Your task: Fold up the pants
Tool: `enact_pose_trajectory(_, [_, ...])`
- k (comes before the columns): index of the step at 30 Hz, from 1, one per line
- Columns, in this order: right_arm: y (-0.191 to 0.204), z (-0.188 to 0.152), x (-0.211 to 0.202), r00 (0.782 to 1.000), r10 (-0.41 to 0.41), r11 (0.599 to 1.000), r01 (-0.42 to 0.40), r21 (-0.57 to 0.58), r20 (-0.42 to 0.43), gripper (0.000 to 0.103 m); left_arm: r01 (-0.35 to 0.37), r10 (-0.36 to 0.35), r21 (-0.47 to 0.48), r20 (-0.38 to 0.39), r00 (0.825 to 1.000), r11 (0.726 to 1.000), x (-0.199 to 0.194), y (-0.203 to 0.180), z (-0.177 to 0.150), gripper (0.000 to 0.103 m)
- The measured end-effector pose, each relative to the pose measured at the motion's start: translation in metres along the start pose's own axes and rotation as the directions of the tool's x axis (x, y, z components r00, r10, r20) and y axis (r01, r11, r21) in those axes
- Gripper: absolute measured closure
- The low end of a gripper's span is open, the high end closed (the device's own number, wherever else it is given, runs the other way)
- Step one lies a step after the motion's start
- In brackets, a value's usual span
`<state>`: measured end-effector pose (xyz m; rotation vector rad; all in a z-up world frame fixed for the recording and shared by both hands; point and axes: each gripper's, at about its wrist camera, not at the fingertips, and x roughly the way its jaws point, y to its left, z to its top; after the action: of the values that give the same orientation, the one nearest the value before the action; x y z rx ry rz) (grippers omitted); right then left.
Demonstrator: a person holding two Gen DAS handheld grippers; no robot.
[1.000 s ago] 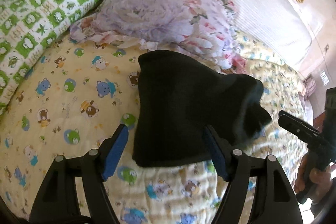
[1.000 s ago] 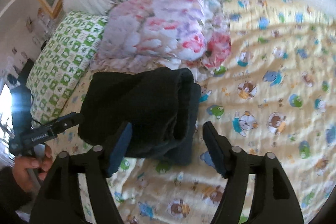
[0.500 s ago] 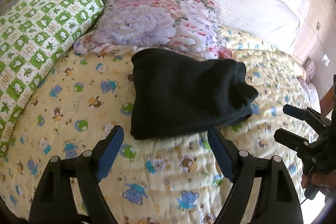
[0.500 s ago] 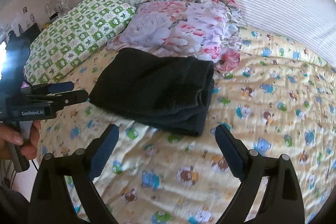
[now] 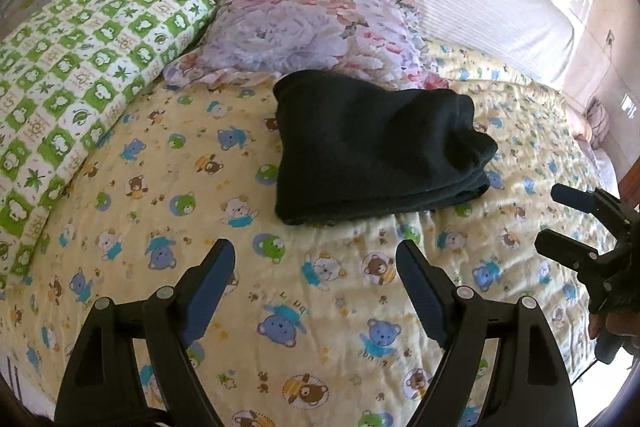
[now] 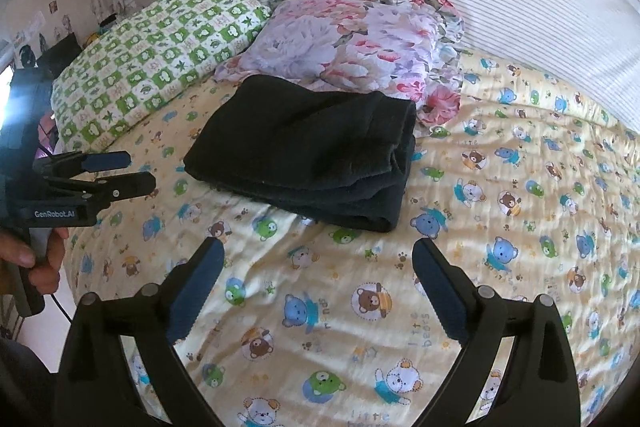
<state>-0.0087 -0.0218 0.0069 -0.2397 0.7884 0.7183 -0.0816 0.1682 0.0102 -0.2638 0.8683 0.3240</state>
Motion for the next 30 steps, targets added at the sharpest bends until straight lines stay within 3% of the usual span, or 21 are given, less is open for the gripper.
enact_pose_trajectory(15, [-0.002,-0.010,0.001,1.000,-0.022,1.000,0.022,0.008,-0.008,0.008,-0.007,0.007,-0.004,0.007,1.000,1.000,-0.003,0.004,-0.005,0.020])
enact_pose_trajectory(30, [-0.004,-0.009,-0.007,0.996,-0.046,0.999,0.048,-0.020,0.073,0.008,-0.030,0.030,-0.018,0.046,0.998,0.999,-0.010,0.005,-0.004,0.020])
